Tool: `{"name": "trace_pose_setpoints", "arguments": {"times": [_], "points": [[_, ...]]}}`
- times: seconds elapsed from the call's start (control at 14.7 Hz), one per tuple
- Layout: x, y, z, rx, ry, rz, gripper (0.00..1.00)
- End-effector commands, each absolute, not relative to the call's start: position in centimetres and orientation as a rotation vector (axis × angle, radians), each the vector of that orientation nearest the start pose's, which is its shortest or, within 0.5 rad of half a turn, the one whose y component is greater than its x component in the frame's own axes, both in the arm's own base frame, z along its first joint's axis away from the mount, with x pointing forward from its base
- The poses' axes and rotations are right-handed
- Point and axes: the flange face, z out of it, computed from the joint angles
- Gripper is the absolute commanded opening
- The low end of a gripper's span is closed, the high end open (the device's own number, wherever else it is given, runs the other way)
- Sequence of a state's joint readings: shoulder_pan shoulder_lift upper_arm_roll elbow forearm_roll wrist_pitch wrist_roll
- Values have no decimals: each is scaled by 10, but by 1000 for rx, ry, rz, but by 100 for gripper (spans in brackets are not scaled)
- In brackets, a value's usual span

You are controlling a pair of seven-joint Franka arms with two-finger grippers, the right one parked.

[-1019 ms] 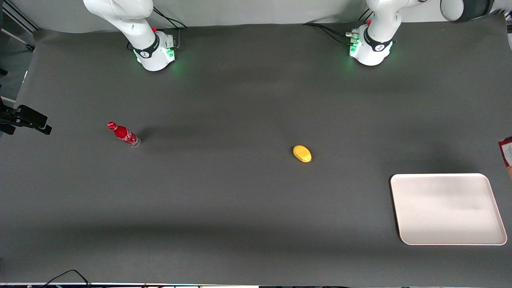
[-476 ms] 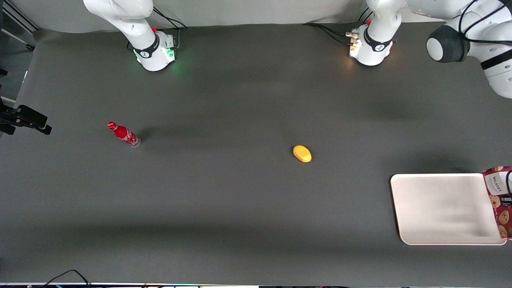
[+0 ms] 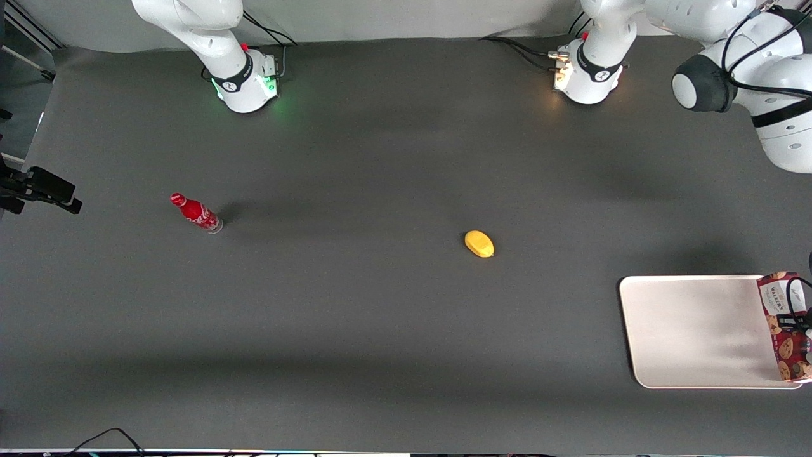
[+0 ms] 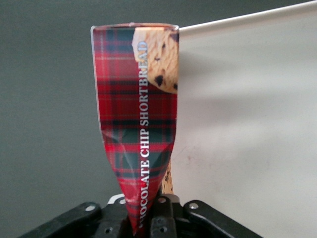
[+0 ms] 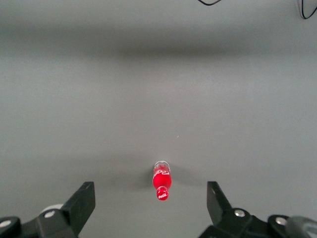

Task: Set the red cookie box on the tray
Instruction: 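Lower the held box onto the white tray with the left gripper, then open the left gripper and raise it away from the box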

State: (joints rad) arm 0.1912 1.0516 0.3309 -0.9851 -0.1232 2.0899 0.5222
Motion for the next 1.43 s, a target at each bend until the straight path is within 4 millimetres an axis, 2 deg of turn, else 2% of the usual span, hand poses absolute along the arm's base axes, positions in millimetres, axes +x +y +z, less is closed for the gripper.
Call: {"name": "trace_pose_setpoints", "arguments": {"times": [0.0, 0.14, 0.27, 0.41, 0.54, 0.75, 0.88, 1.09, 1.22, 1.29, 1.36], "points": [[732, 307, 231, -2921, 215, -43, 100], [731, 306, 237, -2928, 216, -27, 100], [727, 308, 253, -2947, 203, 30, 100], [722, 303, 292, -2980, 191, 89, 100], [710, 300, 344, -3018, 164, 143, 100], [684, 289, 434, -3061, 131, 175, 100], [657, 281, 496, -3092, 115, 186, 100], [606, 262, 574, -3166, 105, 281, 100], [566, 237, 622, -3221, 105, 299, 100], [551, 214, 639, -3245, 65, 300, 100], [539, 182, 648, -3259, 45, 314, 100]]}}
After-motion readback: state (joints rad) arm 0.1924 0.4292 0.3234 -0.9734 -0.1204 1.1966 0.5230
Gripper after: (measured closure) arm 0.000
